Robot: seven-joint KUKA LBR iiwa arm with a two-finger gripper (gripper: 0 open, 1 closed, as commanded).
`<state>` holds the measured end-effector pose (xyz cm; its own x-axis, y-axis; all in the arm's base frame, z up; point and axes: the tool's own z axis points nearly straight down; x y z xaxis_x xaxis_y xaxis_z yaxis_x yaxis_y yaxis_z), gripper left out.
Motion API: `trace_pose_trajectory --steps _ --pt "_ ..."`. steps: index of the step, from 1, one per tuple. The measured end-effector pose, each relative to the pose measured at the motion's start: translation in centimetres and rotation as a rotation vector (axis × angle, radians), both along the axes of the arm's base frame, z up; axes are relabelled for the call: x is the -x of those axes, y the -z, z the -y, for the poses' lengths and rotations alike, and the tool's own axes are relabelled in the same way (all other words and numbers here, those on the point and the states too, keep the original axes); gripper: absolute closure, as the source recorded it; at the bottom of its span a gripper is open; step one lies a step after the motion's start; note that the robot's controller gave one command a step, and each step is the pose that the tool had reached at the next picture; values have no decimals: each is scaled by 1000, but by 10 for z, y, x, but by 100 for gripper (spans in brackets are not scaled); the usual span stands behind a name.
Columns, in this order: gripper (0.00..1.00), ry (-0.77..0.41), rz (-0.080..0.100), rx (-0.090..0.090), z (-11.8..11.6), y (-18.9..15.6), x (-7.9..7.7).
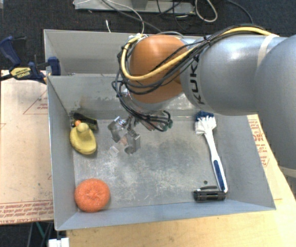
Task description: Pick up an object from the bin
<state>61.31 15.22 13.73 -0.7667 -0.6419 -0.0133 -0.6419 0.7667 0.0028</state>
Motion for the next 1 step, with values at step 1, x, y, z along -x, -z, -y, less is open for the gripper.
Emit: trace_pose_trajectory --steps 1 --pt "100 2 -1 -1 0 -7 0"
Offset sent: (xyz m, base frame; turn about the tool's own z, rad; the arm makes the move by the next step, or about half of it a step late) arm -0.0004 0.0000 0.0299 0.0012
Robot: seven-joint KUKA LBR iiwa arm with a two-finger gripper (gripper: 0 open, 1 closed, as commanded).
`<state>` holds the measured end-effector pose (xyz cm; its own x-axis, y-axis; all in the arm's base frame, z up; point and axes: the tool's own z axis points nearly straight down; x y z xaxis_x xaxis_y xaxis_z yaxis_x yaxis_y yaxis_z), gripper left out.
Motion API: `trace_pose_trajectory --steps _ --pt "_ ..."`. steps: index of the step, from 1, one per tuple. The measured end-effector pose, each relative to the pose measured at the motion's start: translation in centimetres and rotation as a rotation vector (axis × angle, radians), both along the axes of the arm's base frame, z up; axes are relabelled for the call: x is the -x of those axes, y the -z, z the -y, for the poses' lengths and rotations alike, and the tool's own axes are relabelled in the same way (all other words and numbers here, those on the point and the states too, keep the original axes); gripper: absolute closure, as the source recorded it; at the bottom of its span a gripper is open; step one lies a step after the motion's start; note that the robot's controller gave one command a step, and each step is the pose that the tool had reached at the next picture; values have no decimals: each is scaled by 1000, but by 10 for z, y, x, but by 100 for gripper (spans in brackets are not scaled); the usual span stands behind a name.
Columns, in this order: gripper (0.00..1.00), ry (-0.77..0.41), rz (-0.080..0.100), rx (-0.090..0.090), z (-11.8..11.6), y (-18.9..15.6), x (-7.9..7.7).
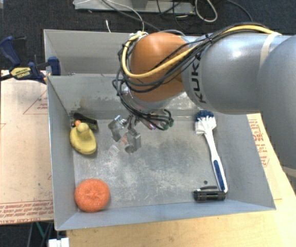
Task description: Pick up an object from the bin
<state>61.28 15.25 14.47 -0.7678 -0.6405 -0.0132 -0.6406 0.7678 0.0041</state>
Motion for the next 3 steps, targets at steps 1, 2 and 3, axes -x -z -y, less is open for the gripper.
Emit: trace_pose_trajectory --steps 1,2,3 --pt "100 1 1 -1 0 -12 0" --pt "100 1 1 -1 -1 -32 0" --pt "100 2 3 -3 -1 -45 0"
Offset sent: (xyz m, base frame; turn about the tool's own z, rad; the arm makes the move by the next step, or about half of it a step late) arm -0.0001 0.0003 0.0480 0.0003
